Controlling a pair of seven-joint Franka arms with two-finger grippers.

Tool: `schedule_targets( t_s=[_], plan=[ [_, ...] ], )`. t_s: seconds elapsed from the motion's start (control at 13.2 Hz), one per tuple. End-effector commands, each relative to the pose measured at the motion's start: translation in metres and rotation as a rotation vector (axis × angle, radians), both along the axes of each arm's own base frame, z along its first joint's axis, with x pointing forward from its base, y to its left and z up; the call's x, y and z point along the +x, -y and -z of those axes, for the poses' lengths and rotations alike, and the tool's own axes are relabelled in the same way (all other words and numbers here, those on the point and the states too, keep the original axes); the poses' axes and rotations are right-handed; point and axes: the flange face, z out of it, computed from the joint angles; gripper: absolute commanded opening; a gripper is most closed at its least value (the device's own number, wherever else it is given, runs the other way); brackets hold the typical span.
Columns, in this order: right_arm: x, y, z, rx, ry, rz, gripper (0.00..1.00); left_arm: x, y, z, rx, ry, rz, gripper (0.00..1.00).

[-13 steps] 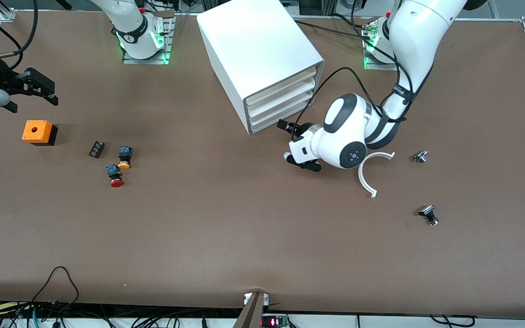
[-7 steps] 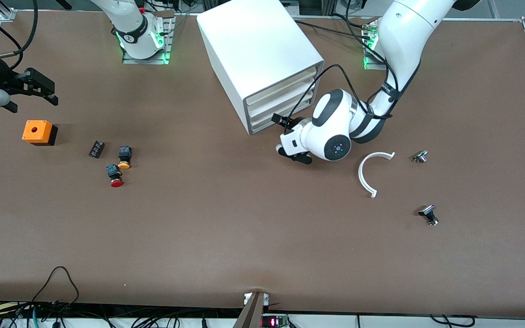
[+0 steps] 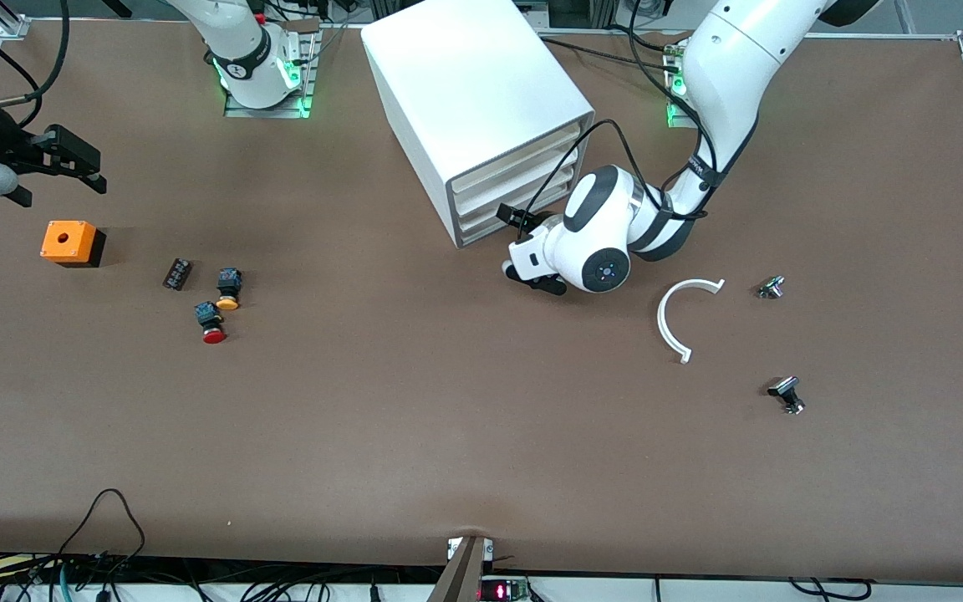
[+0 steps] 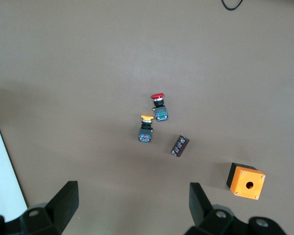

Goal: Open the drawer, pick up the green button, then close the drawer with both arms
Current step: 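Hook the left gripper on the bottom drawer edge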

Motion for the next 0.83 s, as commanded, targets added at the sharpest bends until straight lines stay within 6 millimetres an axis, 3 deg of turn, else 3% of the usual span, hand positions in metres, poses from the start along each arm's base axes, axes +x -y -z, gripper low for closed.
schedule_targets(
  t_s=[0.0,0.45,0.6,0.75],
  plan=[
    [0.003,0.000,-0.005,0.008,0.008,0.015,1.00,-0.008,0.009,0.003,-0.021,-0.003,0.009,0.97],
    [0.003,0.000,-0.005,0.009,0.008,0.015,1.00,-0.024,0.024,0.011,-0.009,-0.013,0.046,0.93],
    [0.003,0.000,-0.005,0.009,0.009,0.015,1.00,-0.025,0.025,0.013,-0.008,-0.020,0.048,0.79],
    [0.003,0.000,-0.005,0.009,0.009,0.015,1.00,-0.027,0.024,0.020,-0.001,-0.035,0.050,0.56]
  ],
)
